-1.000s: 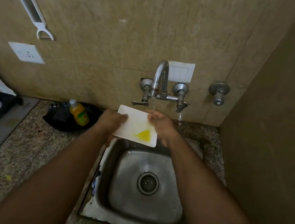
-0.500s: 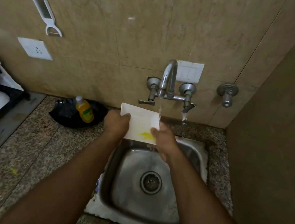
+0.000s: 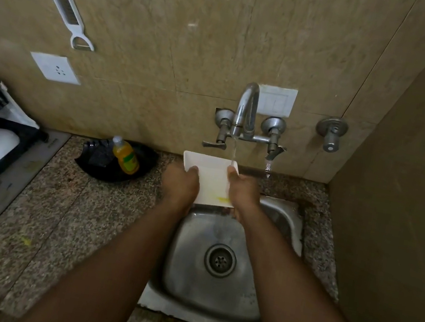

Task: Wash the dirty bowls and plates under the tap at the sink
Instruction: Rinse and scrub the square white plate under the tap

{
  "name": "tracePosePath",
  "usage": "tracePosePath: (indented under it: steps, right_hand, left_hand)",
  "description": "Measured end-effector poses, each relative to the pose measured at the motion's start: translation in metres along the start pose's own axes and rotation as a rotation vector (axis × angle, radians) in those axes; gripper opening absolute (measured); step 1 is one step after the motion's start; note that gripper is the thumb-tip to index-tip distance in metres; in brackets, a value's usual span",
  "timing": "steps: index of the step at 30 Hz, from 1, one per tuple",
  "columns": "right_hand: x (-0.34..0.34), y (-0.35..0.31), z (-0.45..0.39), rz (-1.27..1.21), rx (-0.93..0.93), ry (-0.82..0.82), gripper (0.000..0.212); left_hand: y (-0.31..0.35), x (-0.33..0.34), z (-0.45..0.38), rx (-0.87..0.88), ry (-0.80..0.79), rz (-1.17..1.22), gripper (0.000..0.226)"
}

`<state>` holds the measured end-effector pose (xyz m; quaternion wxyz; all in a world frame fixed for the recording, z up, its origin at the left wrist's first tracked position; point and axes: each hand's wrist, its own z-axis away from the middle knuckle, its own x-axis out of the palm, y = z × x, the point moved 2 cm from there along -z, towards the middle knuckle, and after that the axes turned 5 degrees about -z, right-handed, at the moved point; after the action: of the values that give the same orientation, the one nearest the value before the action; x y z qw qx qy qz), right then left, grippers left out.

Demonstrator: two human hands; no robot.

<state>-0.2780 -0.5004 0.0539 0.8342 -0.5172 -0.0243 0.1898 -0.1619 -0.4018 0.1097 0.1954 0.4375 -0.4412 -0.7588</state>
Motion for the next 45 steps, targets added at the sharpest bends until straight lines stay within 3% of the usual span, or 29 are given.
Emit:
tracePosePath:
  steps: [1, 5, 6, 10, 15, 18, 19, 21, 23, 25, 27, 29, 32, 33, 35, 38, 41, 43, 45]
  right_hand:
    - [0.001, 0.000, -0.001, -0.014, 0.005, -0.020, 0.043]
    - [-0.007, 0.009, 0.004, -0.356, 0.096, -0.376, 0.024]
    - [-0.007, 0.012, 0.005, -0.373, 0.092, -0.377, 0.026]
    - [0.005, 0.004, 0.011, -0.266, 0.080, -0.076, 0.026]
    - [0.006, 0.005, 0.017, -0.527, 0.138, -0.153, 0.025]
    - [0.016, 0.012, 0.022, -0.663, 0.184, -0.109, 0.025]
    - [0.017, 0.013, 0.020, -0.655, 0.187, -0.059, 0.024]
    - [0.016, 0.008, 0.010, -0.519, 0.137, 0.016, 0.017]
    - [0.009, -0.001, 0.000, -0.331, 0.037, 0.026, 0.015]
    - [0.007, -0.007, -0.013, -0.179, -0.053, -0.025, 0.018]
    - [0.007, -0.019, -0.010, -0.057, -0.123, -0.095, 0.013]
    - [0.007, -0.025, -0.002, -0.039, -0.120, -0.192, 0.026]
    - [0.005, -0.012, 0.005, -0.173, 0.000, -0.357, 0.040]
    - [0.004, -0.007, 0.007, -0.194, 0.006, -0.346, 0.034]
    - [0.003, -0.008, 0.006, -0.128, -0.052, -0.157, 0.022]
    - [0.001, -0.018, 0.006, -0.010, -0.081, 0.022, 0.037]
    - [-0.003, -0.019, 0.008, -0.081, -0.030, -0.224, 0.025]
    - [-0.011, -0.014, 0.019, -0.207, 0.041, -0.468, 0.031]
    - [-0.018, -0.008, 0.030, -0.217, 0.070, -0.571, 0.033]
  left_hand:
    - [0.000, 0.000, 0.001, -0.013, 0.016, 0.009, 0.042]
    - [-0.003, -0.007, -0.004, -0.074, 0.087, 0.071, 0.042]
    - [-0.003, -0.007, -0.004, -0.084, 0.094, 0.080, 0.043]
    - [0.000, 0.003, 0.007, -0.113, 0.137, 0.066, 0.040]
    - [-0.009, 0.005, 0.010, -0.117, 0.188, 0.199, 0.037]
    - [-0.011, 0.002, 0.014, -0.119, 0.143, 0.297, 0.018]
    - [-0.008, 0.000, 0.019, -0.135, 0.078, 0.353, 0.019]
    - [0.000, -0.007, 0.026, -0.219, -0.139, 0.512, 0.044]
    - [0.003, -0.018, 0.020, -0.293, -0.354, 0.515, 0.070]
    - [0.002, -0.023, 0.007, -0.301, -0.475, 0.425, 0.061]
    - [0.004, -0.021, -0.001, -0.267, -0.421, 0.275, 0.037]
    - [0.002, -0.015, -0.009, -0.199, -0.279, 0.113, 0.036]
    - [0.003, -0.014, -0.010, -0.127, -0.169, 0.054, 0.039]
    - [0.003, -0.013, -0.010, -0.093, -0.180, 0.043, 0.038]
    - [0.002, -0.006, -0.006, -0.036, -0.226, -0.004, 0.038]
    - [0.004, 0.003, -0.001, -0.013, -0.207, -0.022, 0.037]
    - [0.001, 0.001, -0.005, -0.041, -0.126, 0.049, 0.037]
    - [0.001, -0.004, -0.008, -0.083, -0.078, 0.100, 0.039]
    - [-0.004, -0.005, -0.012, -0.080, -0.077, 0.089, 0.041]
